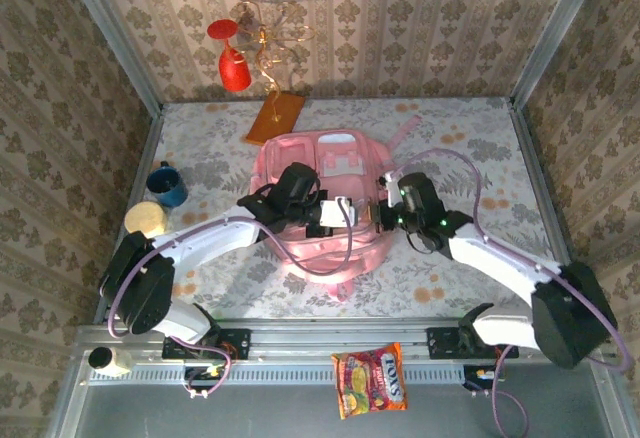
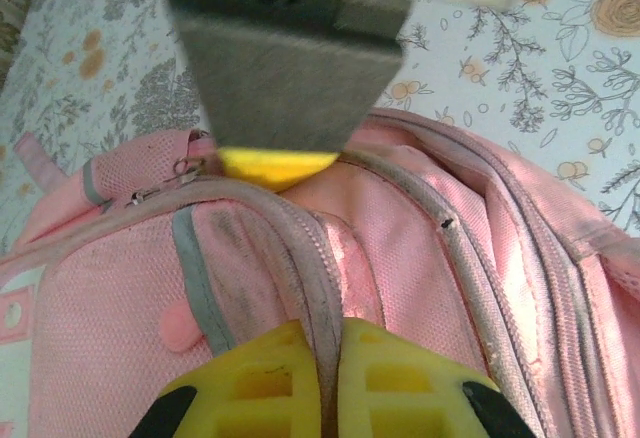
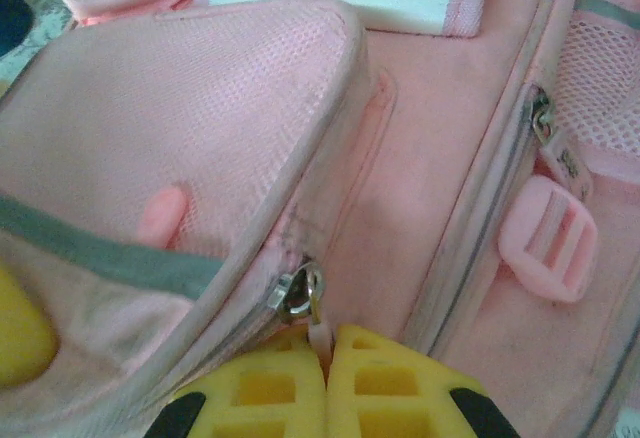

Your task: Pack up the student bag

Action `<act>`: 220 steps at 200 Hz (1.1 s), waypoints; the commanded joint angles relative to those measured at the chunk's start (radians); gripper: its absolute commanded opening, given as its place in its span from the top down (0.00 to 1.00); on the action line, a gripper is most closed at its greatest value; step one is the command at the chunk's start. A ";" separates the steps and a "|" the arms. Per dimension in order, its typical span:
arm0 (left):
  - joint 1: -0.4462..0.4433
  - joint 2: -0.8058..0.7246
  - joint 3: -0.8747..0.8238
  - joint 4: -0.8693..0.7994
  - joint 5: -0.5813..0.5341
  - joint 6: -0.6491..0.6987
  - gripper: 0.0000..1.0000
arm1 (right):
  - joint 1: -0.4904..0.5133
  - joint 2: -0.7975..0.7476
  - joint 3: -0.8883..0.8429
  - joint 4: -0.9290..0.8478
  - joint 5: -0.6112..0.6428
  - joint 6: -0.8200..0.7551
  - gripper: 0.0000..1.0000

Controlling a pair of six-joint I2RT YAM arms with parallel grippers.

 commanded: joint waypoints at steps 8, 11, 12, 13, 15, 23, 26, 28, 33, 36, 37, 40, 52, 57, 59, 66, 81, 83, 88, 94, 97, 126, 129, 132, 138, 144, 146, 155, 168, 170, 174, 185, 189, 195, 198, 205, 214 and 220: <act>0.017 -0.027 -0.012 -0.053 0.152 0.077 1.00 | -0.099 0.117 0.090 -0.046 0.201 0.044 1.00; 0.018 -0.024 -0.010 -0.054 0.156 0.080 1.00 | -0.102 0.132 0.095 -0.048 0.203 0.045 1.00; 0.018 -0.023 -0.008 -0.054 0.157 0.081 1.00 | -0.103 0.135 0.097 -0.049 0.204 0.045 1.00; 0.018 -0.021 -0.008 -0.053 0.158 0.081 1.00 | -0.104 0.138 0.099 -0.051 0.204 0.045 1.00; 0.021 -0.020 -0.006 -0.051 0.160 0.083 1.00 | -0.108 0.145 0.102 -0.053 0.204 0.046 1.00; 0.026 -0.012 -0.001 -0.043 0.159 0.084 1.00 | -0.123 0.165 0.113 -0.060 0.190 0.047 1.00; 0.027 -0.009 0.001 -0.038 0.158 0.083 1.00 | -0.128 0.170 0.116 -0.063 0.179 0.047 1.00; 0.030 -0.007 0.002 -0.035 0.157 0.082 1.00 | -0.132 0.174 0.118 -0.065 0.171 0.046 1.00; 0.033 -0.003 0.000 -0.018 0.151 0.074 1.00 | -0.138 0.177 0.122 -0.070 0.158 0.043 0.98; 0.035 -0.002 -0.001 -0.007 0.148 0.068 1.00 | -0.140 0.177 0.122 -0.076 0.154 0.041 0.95; 0.035 -0.001 -0.003 -0.003 0.148 0.066 1.00 | -0.141 0.177 0.122 -0.079 0.153 0.040 0.94; 0.038 0.000 -0.005 0.008 0.147 0.057 1.00 | -0.142 0.173 0.121 -0.085 0.153 0.036 0.91; 0.048 -0.003 -0.016 0.045 0.146 0.009 0.85 | -0.144 0.144 0.111 -0.114 0.176 0.020 0.73; 0.054 -0.009 -0.021 0.063 0.148 -0.025 0.75 | -0.146 0.122 0.103 -0.128 0.196 0.013 0.67; 0.057 -0.012 -0.026 0.072 0.148 -0.038 0.71 | -0.147 0.113 0.100 -0.134 0.204 0.012 0.66; 0.065 -0.030 -0.050 0.114 0.151 -0.090 0.59 | -0.150 0.069 0.088 -0.152 0.240 0.007 0.60; 0.089 -0.092 -0.139 0.275 0.152 -0.221 0.42 | -0.162 0.001 0.070 -0.187 0.316 0.004 0.51; 0.094 -0.100 -0.153 0.302 0.154 -0.241 0.41 | -0.163 -0.007 0.070 -0.193 0.326 0.004 0.49; 0.105 -0.123 -0.187 0.369 0.155 -0.297 0.38 | -0.170 -0.024 0.070 -0.204 0.355 0.003 0.43; 0.118 -0.152 -0.226 0.447 0.149 -0.370 0.31 | -0.177 -0.041 0.072 -0.214 0.393 0.006 0.38; 0.127 -0.167 -0.245 0.484 0.140 -0.409 0.28 | -0.180 -0.048 0.073 -0.218 0.413 0.007 0.36; 0.222 -0.301 -0.349 0.588 -0.243 -0.751 0.08 | -0.202 -0.065 0.073 -0.198 0.641 0.008 0.03; 0.234 -0.316 -0.353 0.567 -0.296 -0.771 0.07 | -0.205 -0.063 0.068 -0.186 0.668 0.003 0.01; 0.247 -0.330 -0.357 0.545 -0.354 -0.786 0.07 | -0.206 -0.060 0.064 -0.172 0.694 -0.002 0.00; 0.271 -0.355 -0.364 0.494 -0.474 -0.809 0.05 | -0.208 -0.052 0.053 -0.144 0.739 -0.013 0.00; 0.293 -0.377 -0.371 0.441 -0.590 -0.821 0.04 | -0.210 -0.040 0.045 -0.119 0.784 -0.023 0.00; 0.303 -0.382 -0.374 0.426 -0.619 -0.823 0.03 | -0.212 -0.035 0.043 -0.112 0.797 -0.026 0.00; 0.348 -0.409 -0.390 0.377 -0.716 -0.815 0.00 | -0.213 -0.014 0.033 -0.079 0.850 -0.036 0.00; 0.435 -0.443 -0.438 0.368 -0.805 -0.789 0.00 | -0.214 0.016 0.003 0.001 0.901 -0.083 0.00; 0.448 -0.446 -0.447 0.371 -0.812 -0.785 0.00 | -0.214 0.019 -0.006 0.023 0.905 -0.096 0.00; 0.474 -0.453 -0.462 0.378 -0.821 -0.781 0.00 | -0.214 0.026 -0.026 0.069 0.907 -0.124 0.00; 0.551 -0.461 -0.504 0.403 -0.814 -0.779 0.00 | -0.220 0.039 -0.102 0.234 0.885 -0.194 0.00; 0.583 -0.457 -0.516 0.412 -0.802 -0.780 0.00 | -0.223 0.043 -0.129 0.297 0.868 -0.211 0.00; 0.628 -0.447 -0.535 0.437 -0.762 -0.783 0.00 | -0.234 0.051 -0.169 0.382 0.836 -0.228 0.00; 0.649 -0.437 -0.545 0.455 -0.740 -0.783 0.00 | -0.240 0.053 -0.186 0.426 0.816 -0.231 0.00; 0.686 -0.409 -0.566 0.508 -0.692 -0.785 0.00 | -0.259 0.061 -0.228 0.522 0.763 -0.229 0.00; 0.717 -0.363 -0.601 0.611 -0.637 -0.781 0.00 | -0.275 0.062 -0.255 0.580 0.703 -0.229 0.00; 0.728 -0.330 -0.628 0.703 -0.604 -0.772 0.00 | -0.283 0.056 -0.265 0.602 0.676 -0.228 0.00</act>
